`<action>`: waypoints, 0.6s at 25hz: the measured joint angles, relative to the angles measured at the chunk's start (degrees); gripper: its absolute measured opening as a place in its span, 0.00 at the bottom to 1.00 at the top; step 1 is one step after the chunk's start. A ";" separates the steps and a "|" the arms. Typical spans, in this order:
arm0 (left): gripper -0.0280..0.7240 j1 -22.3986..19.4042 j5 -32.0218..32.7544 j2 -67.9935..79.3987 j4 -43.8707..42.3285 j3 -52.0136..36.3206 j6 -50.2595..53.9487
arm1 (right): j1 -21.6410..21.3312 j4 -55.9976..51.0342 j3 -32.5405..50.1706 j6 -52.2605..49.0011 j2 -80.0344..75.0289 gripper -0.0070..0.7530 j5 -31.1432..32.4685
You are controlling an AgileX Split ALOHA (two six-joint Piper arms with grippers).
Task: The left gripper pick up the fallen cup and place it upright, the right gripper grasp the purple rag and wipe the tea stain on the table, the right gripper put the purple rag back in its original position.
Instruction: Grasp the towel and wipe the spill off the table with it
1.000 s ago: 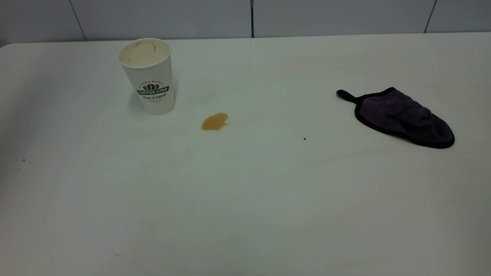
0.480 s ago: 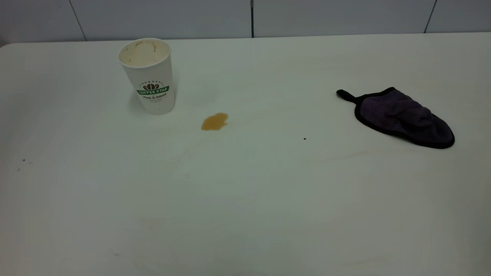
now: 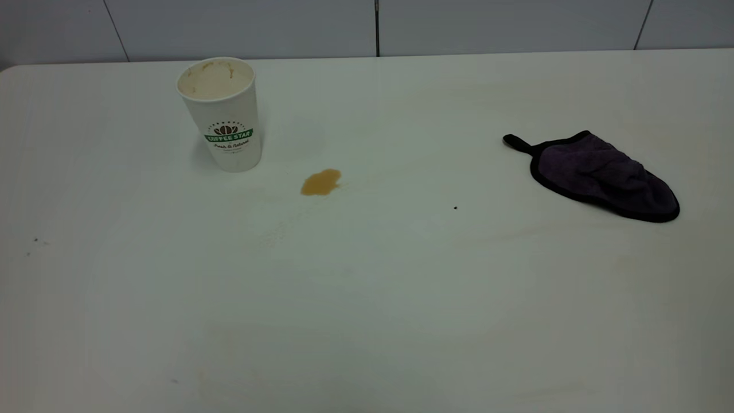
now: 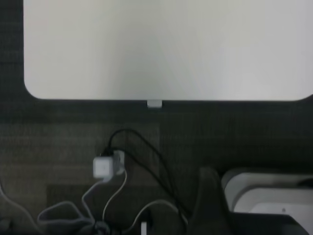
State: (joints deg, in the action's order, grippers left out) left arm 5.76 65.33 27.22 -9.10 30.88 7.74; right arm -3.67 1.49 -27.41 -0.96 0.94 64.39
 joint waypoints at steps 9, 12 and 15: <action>0.79 -5.39 -1.58 -17.79 0.16 -2.28 1.81 | 0.00 0.00 0.00 0.00 0.00 0.32 0.00; 0.79 -7.08 -1.36 -21.23 0.60 -2.47 1.81 | 0.00 0.00 0.00 0.00 0.00 0.32 0.00; 0.79 -7.19 -0.71 -23.68 0.65 -2.81 1.81 | 0.00 0.00 0.00 0.00 0.00 0.32 0.00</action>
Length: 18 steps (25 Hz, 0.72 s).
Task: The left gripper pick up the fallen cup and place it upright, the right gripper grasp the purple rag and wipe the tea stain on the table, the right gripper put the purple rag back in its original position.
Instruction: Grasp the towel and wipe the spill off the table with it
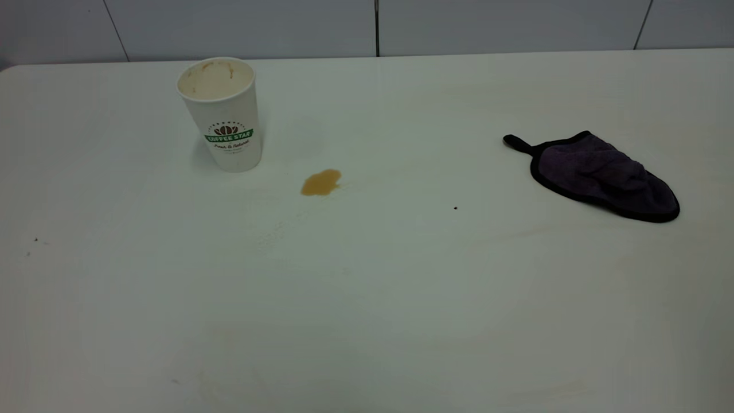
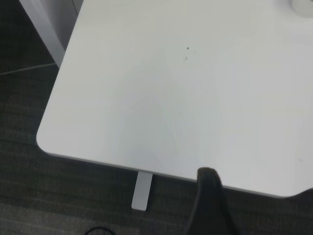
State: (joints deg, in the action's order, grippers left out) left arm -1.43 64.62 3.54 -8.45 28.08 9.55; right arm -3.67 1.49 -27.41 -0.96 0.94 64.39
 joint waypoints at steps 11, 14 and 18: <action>0.79 0.00 0.45 -2.45 0.00 -0.04 -0.28 | 0.00 0.00 0.00 0.00 0.00 0.32 0.00; 0.79 0.00 0.45 -3.16 0.00 -0.04 -0.45 | 0.00 0.00 0.00 0.00 0.00 0.32 0.00; 0.79 0.00 0.45 -3.26 0.00 -0.04 -0.45 | 0.00 0.00 0.00 0.00 0.00 0.32 0.00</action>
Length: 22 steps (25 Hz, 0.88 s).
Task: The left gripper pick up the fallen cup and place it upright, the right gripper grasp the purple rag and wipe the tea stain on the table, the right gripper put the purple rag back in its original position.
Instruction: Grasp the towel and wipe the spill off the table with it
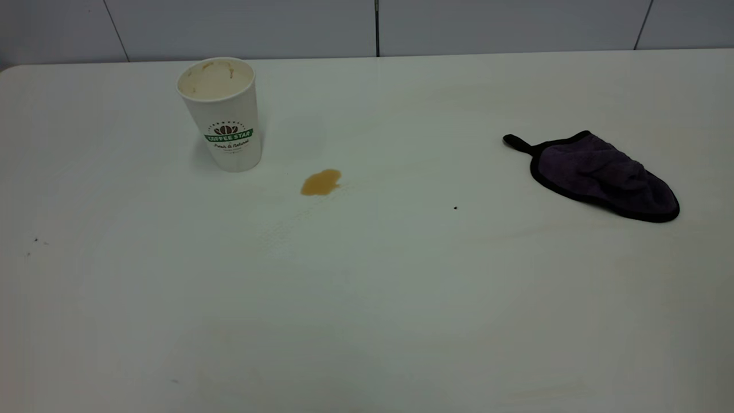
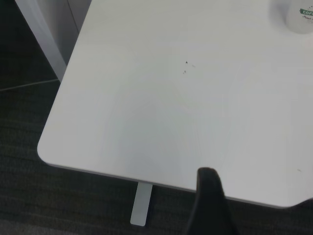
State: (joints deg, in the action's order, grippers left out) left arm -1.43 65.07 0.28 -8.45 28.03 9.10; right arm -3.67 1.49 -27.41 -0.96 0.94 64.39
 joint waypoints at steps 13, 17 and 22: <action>0.79 0.00 0.00 0.00 0.00 0.00 0.00 | 0.00 0.00 0.00 0.00 0.00 0.32 0.00; 0.79 0.00 0.00 0.00 0.00 0.00 0.00 | 0.00 0.00 0.00 0.00 0.00 0.32 0.00; 0.79 0.00 0.00 0.00 0.00 0.00 0.00 | 0.00 0.00 0.00 0.00 0.00 0.32 0.00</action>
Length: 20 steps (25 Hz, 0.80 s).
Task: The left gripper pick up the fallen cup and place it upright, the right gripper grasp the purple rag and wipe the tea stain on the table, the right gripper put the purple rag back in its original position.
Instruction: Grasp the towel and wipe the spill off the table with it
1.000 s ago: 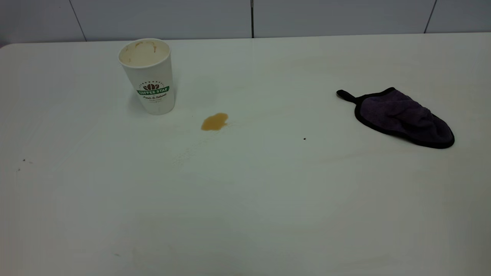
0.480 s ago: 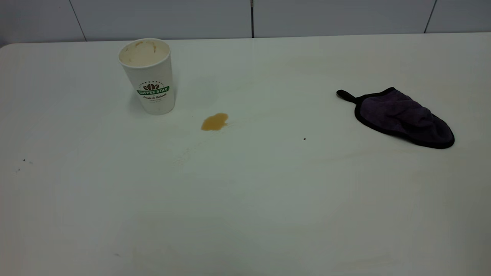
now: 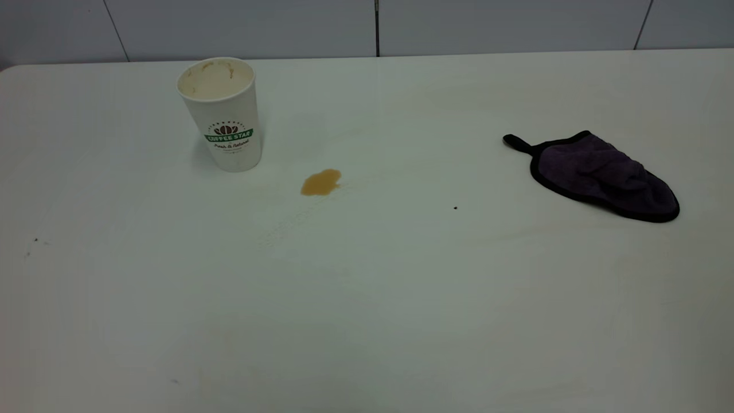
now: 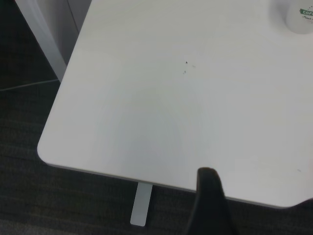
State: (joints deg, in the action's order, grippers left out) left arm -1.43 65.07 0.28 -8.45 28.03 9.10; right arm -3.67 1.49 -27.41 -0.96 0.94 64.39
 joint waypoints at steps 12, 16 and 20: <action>0.79 0.00 0.00 0.00 0.00 0.00 0.14 | 0.00 -2.82 -9.57 0.54 -22.10 0.85 -3.55; 0.79 0.00 0.00 -0.01 0.00 0.00 0.14 | 0.00 -3.67 -15.71 1.30 -40.12 0.96 -8.12; 0.79 0.00 0.00 -0.01 0.00 0.00 0.08 | 0.00 -6.40 -20.69 4.82 -56.47 0.97 -14.09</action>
State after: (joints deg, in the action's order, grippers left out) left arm -1.43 65.07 0.26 -8.45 28.03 9.18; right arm -3.67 -4.91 -48.10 3.86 -55.53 50.30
